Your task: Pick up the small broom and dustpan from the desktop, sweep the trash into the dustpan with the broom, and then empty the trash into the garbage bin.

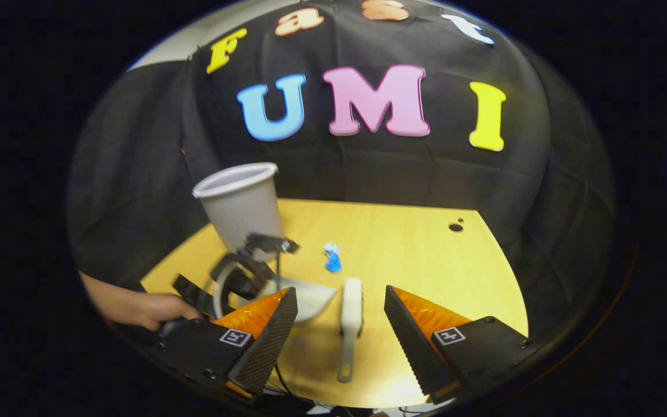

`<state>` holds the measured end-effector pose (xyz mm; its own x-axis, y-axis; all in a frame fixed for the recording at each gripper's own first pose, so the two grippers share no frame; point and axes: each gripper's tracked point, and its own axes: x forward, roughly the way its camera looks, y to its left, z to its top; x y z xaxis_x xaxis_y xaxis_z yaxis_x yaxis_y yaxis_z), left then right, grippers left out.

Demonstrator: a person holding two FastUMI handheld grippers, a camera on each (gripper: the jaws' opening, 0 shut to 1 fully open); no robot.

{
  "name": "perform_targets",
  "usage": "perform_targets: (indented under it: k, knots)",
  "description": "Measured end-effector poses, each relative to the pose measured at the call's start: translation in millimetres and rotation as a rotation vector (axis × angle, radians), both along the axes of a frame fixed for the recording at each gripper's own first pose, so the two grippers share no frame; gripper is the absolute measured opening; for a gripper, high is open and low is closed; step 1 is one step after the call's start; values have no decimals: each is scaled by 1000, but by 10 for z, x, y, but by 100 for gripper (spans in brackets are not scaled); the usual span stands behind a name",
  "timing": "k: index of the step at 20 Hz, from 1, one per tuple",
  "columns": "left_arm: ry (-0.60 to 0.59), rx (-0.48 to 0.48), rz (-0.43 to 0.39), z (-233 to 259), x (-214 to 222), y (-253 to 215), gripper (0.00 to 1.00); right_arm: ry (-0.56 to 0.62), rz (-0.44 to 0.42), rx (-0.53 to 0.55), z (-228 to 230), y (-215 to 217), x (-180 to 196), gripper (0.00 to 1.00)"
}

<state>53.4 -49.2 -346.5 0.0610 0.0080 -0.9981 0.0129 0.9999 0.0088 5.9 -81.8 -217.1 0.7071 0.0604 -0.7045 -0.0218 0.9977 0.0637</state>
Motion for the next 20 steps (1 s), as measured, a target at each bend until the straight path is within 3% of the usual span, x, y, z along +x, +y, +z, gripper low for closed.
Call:
perform_targets:
  k: [6,9,11,13,14,15,16,17,19,20]
  knots:
    - [-33,-31,-48,0,-25,17,30,508,-45,-42,-1258,43,-317,99]
    - [-49,-51,-74,8,-48,34,30,663,-107,-70,-1568,-113,-419,100]
    - [-58,-71,-87,7,-55,40,30,692,-104,-68,-1659,-77,-378,99]
    - [-56,-80,-99,8,-73,54,30,714,-111,-47,-1751,-41,-309,70]
    - [-50,-81,-102,4,-83,62,30,723,-113,-28,-1797,-1,-265,66]
    - [-46,-81,-101,9,-85,62,30,726,-102,-19,-1833,16,-216,75]
    - [-41,-78,-100,4,-80,60,31,734,-85,-17,-1860,27,-189,75]
    - [-34,-71,-103,4,-84,59,30,708,-80,-24,-1883,10,-111,56]
    - [-20,-60,-102,17,-91,57,30,715,-52,-21,-1912,-3,-14,46]
    - [-10,-56,-94,24,-97,57,31,729,-31,-13,-1918,3,5,51]
